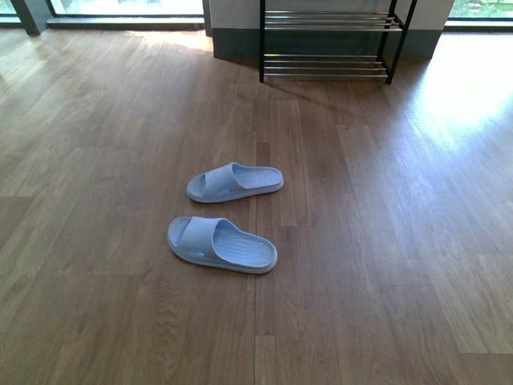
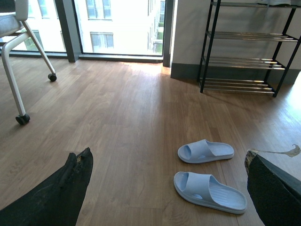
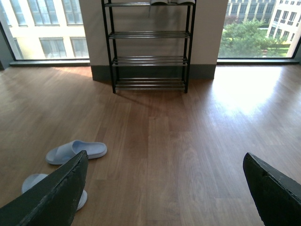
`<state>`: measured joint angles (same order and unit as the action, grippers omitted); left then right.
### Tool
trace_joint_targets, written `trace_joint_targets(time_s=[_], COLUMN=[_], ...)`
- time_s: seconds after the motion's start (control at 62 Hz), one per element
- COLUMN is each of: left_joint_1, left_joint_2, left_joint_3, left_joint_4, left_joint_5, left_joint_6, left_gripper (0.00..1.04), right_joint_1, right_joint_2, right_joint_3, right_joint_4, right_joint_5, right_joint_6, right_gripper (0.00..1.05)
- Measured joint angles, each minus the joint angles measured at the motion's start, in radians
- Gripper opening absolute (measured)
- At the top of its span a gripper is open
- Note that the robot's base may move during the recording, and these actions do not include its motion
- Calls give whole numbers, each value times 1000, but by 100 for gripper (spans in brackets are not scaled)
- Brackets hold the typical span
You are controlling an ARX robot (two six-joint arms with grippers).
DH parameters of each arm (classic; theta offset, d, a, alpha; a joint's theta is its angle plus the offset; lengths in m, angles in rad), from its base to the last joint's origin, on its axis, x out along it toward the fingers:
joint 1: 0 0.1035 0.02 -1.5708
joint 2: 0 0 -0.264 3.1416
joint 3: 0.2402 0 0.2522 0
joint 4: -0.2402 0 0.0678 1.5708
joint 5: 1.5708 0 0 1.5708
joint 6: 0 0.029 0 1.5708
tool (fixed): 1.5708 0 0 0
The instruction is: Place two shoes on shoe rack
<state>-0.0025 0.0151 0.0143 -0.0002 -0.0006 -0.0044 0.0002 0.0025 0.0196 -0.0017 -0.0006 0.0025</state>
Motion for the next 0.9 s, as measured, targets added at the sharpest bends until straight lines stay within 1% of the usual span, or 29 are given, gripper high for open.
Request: trace_joint_targets(time_s=[0.903], left_joint_1=[0], left_joint_2=[0], left_joint_3=[0], left_joint_4=[0], left_joint_5=[-2], left_joint_6=[0], left_gripper=[95], right_joint_1=[0], right_joint_2=[0], right_joint_3=[0], right_joint_4=[0], right_joint_5=[-3], right_joint_6=[0], right_gripper=[96])
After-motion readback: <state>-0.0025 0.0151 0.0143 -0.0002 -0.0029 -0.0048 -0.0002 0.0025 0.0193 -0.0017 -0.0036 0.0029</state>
